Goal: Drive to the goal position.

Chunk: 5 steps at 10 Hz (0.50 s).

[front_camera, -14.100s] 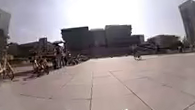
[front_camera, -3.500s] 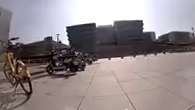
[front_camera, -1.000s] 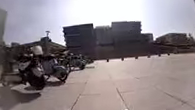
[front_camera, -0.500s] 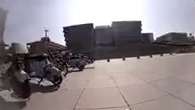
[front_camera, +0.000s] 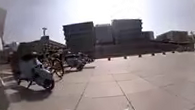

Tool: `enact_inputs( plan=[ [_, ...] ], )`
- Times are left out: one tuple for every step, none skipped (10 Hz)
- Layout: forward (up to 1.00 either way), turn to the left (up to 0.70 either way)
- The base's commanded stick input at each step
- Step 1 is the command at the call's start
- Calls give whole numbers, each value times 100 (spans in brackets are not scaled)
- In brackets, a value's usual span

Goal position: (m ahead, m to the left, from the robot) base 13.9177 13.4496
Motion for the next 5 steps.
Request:
enact_inputs(
  plan=[
    [100,0],
    [100,0],
    [100,0],
    [100,0],
    [100,0]
  ],
)
